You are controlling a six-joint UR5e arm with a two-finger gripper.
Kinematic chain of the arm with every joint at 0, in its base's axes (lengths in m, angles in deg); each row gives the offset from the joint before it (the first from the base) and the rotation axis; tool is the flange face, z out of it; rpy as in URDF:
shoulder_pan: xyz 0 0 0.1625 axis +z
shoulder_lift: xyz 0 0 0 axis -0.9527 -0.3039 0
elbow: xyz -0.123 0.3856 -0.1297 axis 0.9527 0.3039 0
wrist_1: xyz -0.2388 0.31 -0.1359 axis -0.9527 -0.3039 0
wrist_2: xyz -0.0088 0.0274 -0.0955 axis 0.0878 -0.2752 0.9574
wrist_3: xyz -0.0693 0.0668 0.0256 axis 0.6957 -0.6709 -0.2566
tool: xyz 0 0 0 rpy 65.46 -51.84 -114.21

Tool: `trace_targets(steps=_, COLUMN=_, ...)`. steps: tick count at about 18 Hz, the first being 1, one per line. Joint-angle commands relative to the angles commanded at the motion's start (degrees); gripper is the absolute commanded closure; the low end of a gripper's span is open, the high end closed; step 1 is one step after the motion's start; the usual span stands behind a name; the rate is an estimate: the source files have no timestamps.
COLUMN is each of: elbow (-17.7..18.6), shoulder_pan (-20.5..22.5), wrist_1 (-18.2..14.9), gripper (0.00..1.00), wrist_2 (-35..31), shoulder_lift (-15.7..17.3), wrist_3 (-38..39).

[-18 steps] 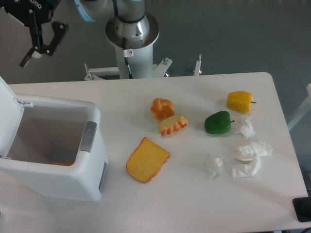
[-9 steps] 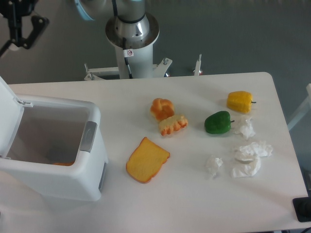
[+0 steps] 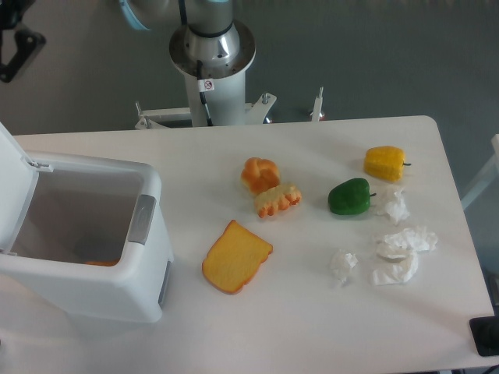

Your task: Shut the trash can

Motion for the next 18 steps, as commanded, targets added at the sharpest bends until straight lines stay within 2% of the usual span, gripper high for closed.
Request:
trace_targets(steps=8, elbow=0.7, shoulder_pan=-2.46, wrist_1=0.18, gripper=0.0, wrist_2=0.09, shoulder_lift=-0.35, wrist_3=-0.62)
trace_targets(steps=12, elbow=0.44, shoulder_pan=-3.87, wrist_1=2.81, gripper=0.0, wrist_2=0.18, shoulder_lift=-1.41, wrist_3=-0.97)
trace_targets(steps=18, elbow=0.35, shoulder_pan=-5.45, wrist_1=3.08, gripper=0.0, wrist_2=0.09, shoulder_lift=-2.64, wrist_3=-1.05)
